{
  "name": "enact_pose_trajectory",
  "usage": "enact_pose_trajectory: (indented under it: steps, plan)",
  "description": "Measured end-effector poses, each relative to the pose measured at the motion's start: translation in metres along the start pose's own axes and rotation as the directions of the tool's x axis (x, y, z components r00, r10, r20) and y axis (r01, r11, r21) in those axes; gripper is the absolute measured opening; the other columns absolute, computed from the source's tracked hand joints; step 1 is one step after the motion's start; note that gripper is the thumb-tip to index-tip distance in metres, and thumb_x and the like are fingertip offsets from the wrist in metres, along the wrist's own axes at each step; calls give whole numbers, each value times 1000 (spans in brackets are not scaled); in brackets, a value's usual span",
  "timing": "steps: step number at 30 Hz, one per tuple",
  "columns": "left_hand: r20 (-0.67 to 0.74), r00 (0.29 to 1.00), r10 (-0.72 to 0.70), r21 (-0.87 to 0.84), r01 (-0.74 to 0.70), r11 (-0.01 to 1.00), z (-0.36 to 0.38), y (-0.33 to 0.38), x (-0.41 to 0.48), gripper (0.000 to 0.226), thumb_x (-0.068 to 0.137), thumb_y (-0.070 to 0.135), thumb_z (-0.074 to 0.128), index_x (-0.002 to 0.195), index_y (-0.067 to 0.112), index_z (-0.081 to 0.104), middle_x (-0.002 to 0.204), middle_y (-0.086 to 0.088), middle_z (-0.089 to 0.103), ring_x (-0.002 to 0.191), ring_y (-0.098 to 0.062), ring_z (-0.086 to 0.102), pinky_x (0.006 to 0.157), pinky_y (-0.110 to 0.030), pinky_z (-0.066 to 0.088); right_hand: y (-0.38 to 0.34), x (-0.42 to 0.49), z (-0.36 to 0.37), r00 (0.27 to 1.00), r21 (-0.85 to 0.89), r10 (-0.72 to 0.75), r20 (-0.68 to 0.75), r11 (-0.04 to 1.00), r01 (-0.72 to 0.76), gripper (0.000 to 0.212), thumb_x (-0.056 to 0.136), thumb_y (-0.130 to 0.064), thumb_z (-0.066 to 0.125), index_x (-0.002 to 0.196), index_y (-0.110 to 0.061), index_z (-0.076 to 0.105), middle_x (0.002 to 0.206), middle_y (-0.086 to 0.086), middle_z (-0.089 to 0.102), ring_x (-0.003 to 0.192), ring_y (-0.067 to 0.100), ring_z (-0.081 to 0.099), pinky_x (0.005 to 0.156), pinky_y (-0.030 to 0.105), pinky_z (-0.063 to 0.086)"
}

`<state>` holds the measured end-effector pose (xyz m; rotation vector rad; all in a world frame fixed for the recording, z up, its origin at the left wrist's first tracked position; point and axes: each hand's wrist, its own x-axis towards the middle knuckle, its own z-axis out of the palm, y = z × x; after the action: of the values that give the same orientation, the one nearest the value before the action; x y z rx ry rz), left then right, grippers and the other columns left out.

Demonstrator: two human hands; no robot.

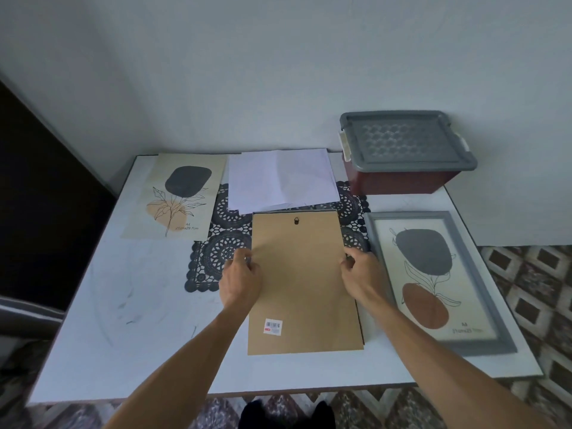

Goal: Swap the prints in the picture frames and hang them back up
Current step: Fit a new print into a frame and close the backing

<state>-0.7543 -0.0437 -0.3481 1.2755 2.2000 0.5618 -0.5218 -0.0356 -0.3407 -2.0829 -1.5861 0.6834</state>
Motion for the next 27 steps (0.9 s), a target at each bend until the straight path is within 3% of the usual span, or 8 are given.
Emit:
enact_pose_trajectory:
  steps: [4,11,16,21,24,27]
  plan:
    - [31,999,12,39,-13,999,-3,-2,5,23,93,15,46,113,23,54,106,-10,62,85,-28,53,75,-36,40,-3,3,3,1000,-64,0,-30,998,-2,18,95,-21,57,102,-11,70,85,9,70,69,26,64,65,38,57]
    - [3,1000,2,53,-2,999,-5,6,11,13,93,23,51,102,25,59,102,-6,61,82,-28,53,71,-33,37,-3,13,3,1000,-111,7,23,994,-4,13,97,-21,56,109,-20,60,93,5,69,81,29,65,65,33,49]
    - [-12,1000,-26,29,26,999,-2,7,16,12,93,25,52,102,25,60,97,-2,64,83,-26,53,71,-33,37,-1,21,2,998,-77,30,56,997,-26,21,95,-21,60,116,-19,59,94,2,70,82,25,65,72,35,54]
    - [135,986,-98,-176,121,977,-3,6,29,11,85,22,54,93,19,62,73,-2,59,73,-27,59,64,-37,53,-3,25,1,969,-1,198,148,980,-200,42,92,-25,54,134,-22,50,87,-5,61,83,23,63,77,33,53]
    - [260,960,-102,-260,171,950,-7,3,35,13,87,16,52,76,13,60,63,-5,50,54,-24,48,45,-25,40,-5,27,-1,956,15,226,188,972,-233,43,90,-25,52,133,-22,52,95,-1,62,85,23,61,83,34,52]
    - [339,930,-140,-340,260,904,-10,4,39,20,85,17,54,67,13,48,62,-6,40,52,-20,37,50,-26,36,-7,28,-1,945,68,247,214,961,-266,45,91,-29,52,136,-25,50,100,-2,63,86,19,60,81,32,49]
